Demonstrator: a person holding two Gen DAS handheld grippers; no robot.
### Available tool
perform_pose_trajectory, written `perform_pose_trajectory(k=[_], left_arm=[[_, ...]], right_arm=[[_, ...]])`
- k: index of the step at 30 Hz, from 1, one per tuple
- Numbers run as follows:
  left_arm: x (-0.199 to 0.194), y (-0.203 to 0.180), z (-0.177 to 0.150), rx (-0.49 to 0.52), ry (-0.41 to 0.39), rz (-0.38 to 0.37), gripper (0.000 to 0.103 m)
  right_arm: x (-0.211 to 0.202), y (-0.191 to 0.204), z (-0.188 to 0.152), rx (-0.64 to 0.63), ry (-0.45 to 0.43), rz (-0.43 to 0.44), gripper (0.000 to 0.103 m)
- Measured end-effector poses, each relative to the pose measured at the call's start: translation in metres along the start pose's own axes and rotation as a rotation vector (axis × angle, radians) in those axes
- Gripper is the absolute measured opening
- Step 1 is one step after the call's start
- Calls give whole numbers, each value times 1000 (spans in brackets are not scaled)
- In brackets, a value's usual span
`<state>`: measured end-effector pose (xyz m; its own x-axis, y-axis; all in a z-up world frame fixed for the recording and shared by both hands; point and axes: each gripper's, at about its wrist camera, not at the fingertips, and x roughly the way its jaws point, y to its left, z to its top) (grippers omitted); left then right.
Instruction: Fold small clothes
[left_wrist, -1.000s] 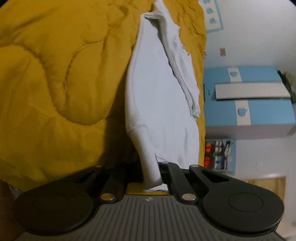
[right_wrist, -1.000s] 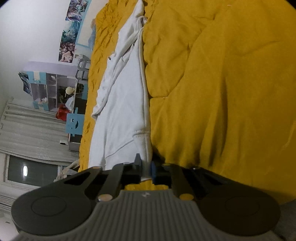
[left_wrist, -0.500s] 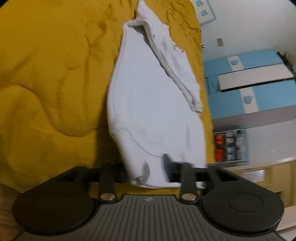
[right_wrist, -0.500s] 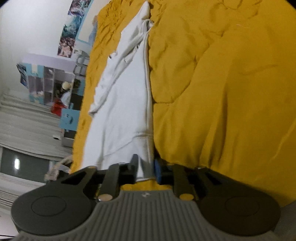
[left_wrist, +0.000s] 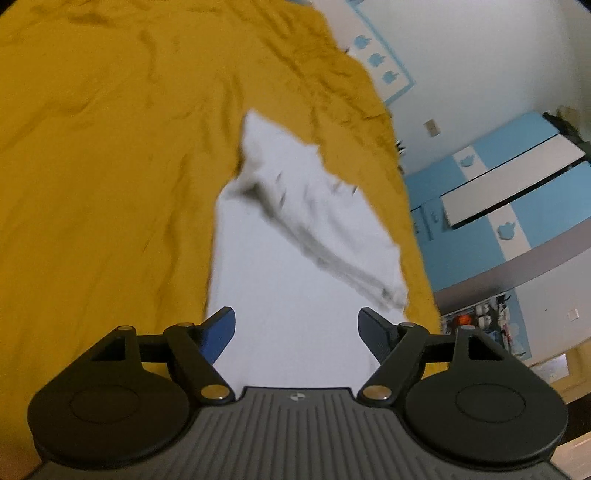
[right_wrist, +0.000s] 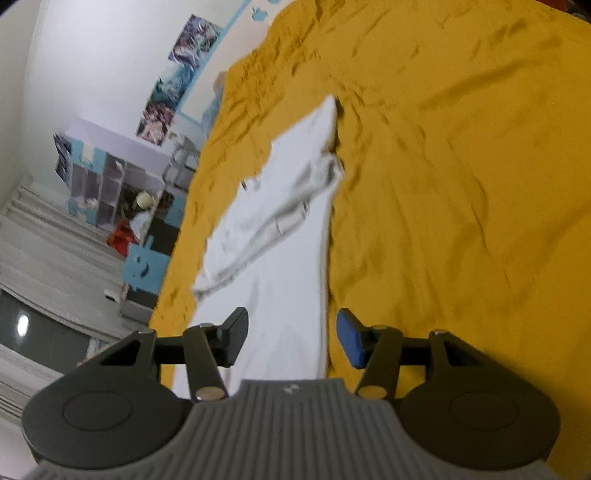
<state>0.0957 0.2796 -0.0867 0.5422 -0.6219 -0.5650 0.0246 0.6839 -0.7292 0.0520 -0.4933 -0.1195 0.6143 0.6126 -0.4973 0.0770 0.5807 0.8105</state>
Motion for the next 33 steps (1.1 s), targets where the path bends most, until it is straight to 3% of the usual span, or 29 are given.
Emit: perform_pose_trajectory(k=[7, 9, 11, 14, 16, 19, 21, 23, 25, 29, 33], left_arm=[[86, 3, 97, 43, 1, -138, 88], [115, 11, 120, 16, 21, -157, 88], [140, 22, 139, 5, 43, -147, 88], [167, 37, 162, -18, 43, -91, 88], [180, 51, 170, -63, 41, -89, 88], [196, 68, 176, -120, 66, -31, 88], [189, 71, 167, -137, 68, -106, 88], [175, 69, 156, -105, 94, -187, 88], [154, 66, 140, -76, 127, -178, 88], [96, 60, 102, -42, 147, -168, 88], [43, 60, 57, -48, 172, -125, 88]], right_arm=[[65, -13, 76, 63, -41, 33, 51], [88, -16, 102, 78, -43, 47, 54], [114, -22, 130, 90, -32, 65, 60], [155, -30, 170, 99, 17, 78, 83], [180, -36, 188, 130, 59, 84, 82], [202, -37, 204, 110, 42, 79, 83], [209, -35, 205, 107, 45, 80, 82], [204, -31, 193, 110, 56, 145, 82], [192, -25, 171, 73, 93, 187, 82], [151, -11, 119, 2, 201, 140, 80], [107, 10, 64, -70, 243, 86, 76]])
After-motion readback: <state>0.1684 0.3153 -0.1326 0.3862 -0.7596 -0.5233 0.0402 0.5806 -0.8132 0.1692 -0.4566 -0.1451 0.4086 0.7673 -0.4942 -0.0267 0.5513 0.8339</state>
